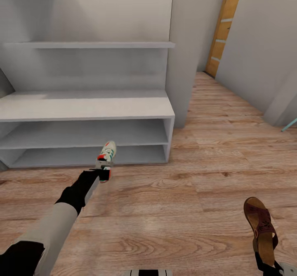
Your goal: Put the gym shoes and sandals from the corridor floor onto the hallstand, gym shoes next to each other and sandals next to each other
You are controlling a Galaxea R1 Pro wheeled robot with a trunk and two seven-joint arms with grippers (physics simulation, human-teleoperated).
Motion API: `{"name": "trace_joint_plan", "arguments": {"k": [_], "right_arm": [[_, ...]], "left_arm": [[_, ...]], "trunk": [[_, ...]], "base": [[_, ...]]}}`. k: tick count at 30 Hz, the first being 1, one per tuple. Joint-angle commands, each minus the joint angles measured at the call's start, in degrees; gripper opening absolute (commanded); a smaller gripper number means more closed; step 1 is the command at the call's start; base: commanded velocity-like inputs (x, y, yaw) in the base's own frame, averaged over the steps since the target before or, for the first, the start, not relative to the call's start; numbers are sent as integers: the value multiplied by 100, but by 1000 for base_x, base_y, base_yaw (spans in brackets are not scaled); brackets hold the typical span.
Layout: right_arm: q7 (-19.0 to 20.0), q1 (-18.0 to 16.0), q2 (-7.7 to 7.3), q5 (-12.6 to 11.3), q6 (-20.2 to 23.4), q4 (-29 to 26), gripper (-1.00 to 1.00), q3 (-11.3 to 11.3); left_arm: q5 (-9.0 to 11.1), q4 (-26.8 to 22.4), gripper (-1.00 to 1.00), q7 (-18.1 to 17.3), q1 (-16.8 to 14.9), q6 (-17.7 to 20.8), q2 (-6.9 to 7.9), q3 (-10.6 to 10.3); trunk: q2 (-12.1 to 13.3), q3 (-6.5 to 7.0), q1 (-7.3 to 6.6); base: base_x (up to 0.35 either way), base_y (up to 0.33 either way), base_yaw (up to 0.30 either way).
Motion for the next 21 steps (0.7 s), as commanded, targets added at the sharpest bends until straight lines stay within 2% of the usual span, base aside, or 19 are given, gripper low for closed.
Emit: {"name": "trace_joint_plan", "arguments": {"k": [1,3,5,8,11,18,21], "right_arm": [[67,-6,0,-69,0,6,-100,-21],[67,-4,0,-69,0,4,-100,-21],[67,-4,0,-68,0,3,-100,-21],[61,-4,0,-69,0,-4,-100,-29],[60,-4,0,-69,0,-17,-100,-29],[59,-4,0,-69,0,-182,-100,-22],[58,-4,0,-69,0,-203,-100,-21]], "left_arm": [[28,-24,-100,35,-62,212,2,-27],[25,-38,-100,31,-108,374,18,-20],[16,-10,-100,38,-336,486,32,-15],[20,-89,-100,35,-377,602,-19,-29],[12,-181,-100,35,-443,917,-38,-32],[-29,-442,-100,35,-470,1019,9,-38],[-42,-474,-100,39,-469,1019,36,-34]], "trunk": [[-2,-5,-1],[-2,-5,-1],[-2,-5,-1],[-2,-5,-1],[-4,-50,4],[-14,-236,22],[-14,-261,22]], "base": [[0,0,0],[0,0,0],[0,0,0],[0,0,0],[0,0,0],[0,0,0],[0,0,0]]}}
